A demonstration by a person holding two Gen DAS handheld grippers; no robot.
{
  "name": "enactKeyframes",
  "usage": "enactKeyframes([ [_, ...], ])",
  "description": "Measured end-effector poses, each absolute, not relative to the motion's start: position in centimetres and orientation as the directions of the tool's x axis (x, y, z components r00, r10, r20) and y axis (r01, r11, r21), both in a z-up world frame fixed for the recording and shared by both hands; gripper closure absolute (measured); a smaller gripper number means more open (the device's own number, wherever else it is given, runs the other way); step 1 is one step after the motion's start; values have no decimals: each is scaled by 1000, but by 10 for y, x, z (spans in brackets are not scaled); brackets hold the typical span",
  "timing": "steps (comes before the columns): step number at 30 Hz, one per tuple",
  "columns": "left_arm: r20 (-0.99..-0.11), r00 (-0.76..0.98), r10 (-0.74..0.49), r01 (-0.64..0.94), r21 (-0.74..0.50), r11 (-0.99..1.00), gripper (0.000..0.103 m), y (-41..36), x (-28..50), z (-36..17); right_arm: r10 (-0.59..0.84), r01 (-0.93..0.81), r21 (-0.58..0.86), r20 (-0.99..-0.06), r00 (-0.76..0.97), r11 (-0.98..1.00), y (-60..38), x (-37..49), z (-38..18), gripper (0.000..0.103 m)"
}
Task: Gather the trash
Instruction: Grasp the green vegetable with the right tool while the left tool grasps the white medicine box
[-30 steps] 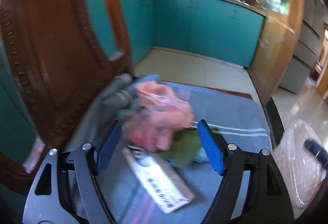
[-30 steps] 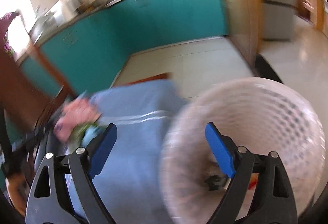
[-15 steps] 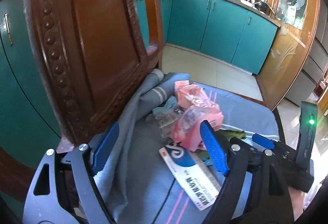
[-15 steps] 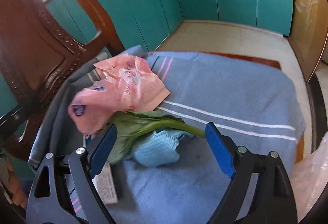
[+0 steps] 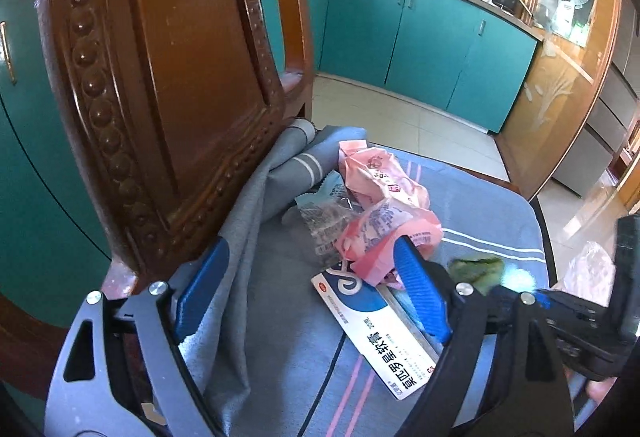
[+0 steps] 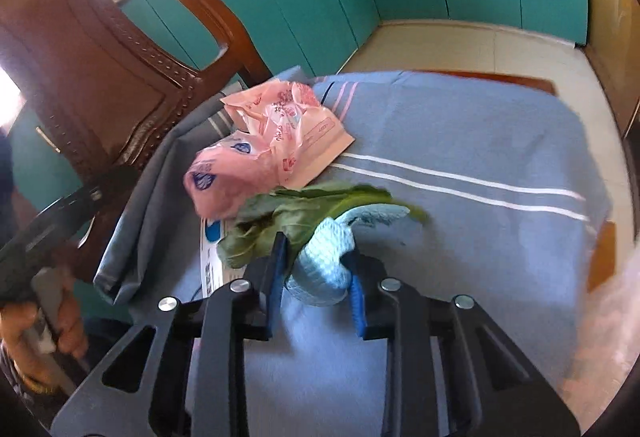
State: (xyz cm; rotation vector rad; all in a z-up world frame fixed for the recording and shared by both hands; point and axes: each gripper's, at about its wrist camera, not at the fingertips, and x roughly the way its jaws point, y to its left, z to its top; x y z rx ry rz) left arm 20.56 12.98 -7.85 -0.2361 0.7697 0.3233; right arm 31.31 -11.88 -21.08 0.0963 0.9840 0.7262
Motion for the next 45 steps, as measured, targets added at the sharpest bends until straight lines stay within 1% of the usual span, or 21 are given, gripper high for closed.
enactKeyframes([
  [3, -715, 670, 200, -373, -91, 923, 18, 129, 205, -79, 576, -545, 346, -747, 333, 764, -131, 305, -202, 75],
  [5, -718, 666, 202, -376, -89, 922, 17, 130, 206, -81, 542, -539, 320, -776, 322, 779, -142, 301, -202, 67],
  [6, -721, 663, 203, -377, -88, 922, 17, 129, 207, -82, 524, -527, 308, -787, 327, 792, -149, 299, -202, 54],
  [7, -723, 661, 202, -377, -87, 922, 17, 128, 208, -82, 494, -498, 284, -791, 361, 819, -158, 299, -201, 37],
  [8, -724, 660, 202, -376, -86, 922, 17, 128, 209, -84, 471, -466, 269, -788, 397, 843, -165, 300, -201, 31],
  [9, -725, 659, 202, -374, -83, 924, 17, 127, 209, -85, 462, -440, 270, -782, 419, 856, -172, 301, -200, 26],
  [13, -730, 653, 202, -365, -69, 929, 16, 122, 213, -88, 522, -419, 358, -758, 391, 834, -176, 310, -204, 26],
  [17, -734, 647, 207, -366, -60, 929, 15, 121, 214, -91, 511, -454, 322, -766, 390, 830, -152, 308, -207, 26],
  [20, -737, 641, 212, -375, -60, 925, 14, 125, 213, -92, 436, -455, 210, -764, 476, 865, -136, 305, -205, 26],
  [26, -761, 619, 194, -375, -70, 924, 14, 130, 214, -101, 287, -470, -23, -765, 576, 882, -105, 313, -213, 26],
  [27, -766, 614, 188, -371, -70, 926, 14, 129, 214, -103, 283, -477, -30, -771, 570, 879, -101, 316, -215, 26],
  [30, -773, 608, 181, -364, -68, 929, 14, 129, 214, -106, 324, -515, 11, -789, 522, 857, -85, 325, -224, 26],
  [34, -778, 600, 186, -368, -62, 928, 13, 130, 214, -109, 330, -563, -22, -791, 515, 826, -62, 332, -234, 26],
  [37, -786, 592, 181, -366, -61, 929, 13, 131, 214, -114, 341, -560, 14, -806, 484, 828, -58, 339, -244, 26],
  [38, -789, 588, 178, -364, -62, 929, 13, 131, 214, -115, 343, -552, 30, -811, 474, 833, -58, 342, -247, 28],
  [40, -798, 580, 163, -354, -67, 933, 13, 132, 216, -119, 347, -539, 41, -806, 479, 841, -61, 344, -249, 47],
  [41, -803, 577, 152, -347, -72, 935, 13, 131, 216, -120, 342, -528, 44, -806, 483, 848, -63, 346, -248, 52],
  [43, -810, 573, 123, -330, -90, 940, 13, 128, 217, -124, 354, -511, 71, -802, 482, 857, -69, 348, -245, 69],
  [44, -813, 571, 111, -323, -98, 941, 13, 126, 217, -125, 367, -495, 101, -799, 477, 863, -75, 350, -244, 72],
  [45, -817, 568, 95, -311, -107, 944, 13, 123, 218, -127, 379, -484, 125, -795, 473, 866, -80, 351, -242, 80],
])
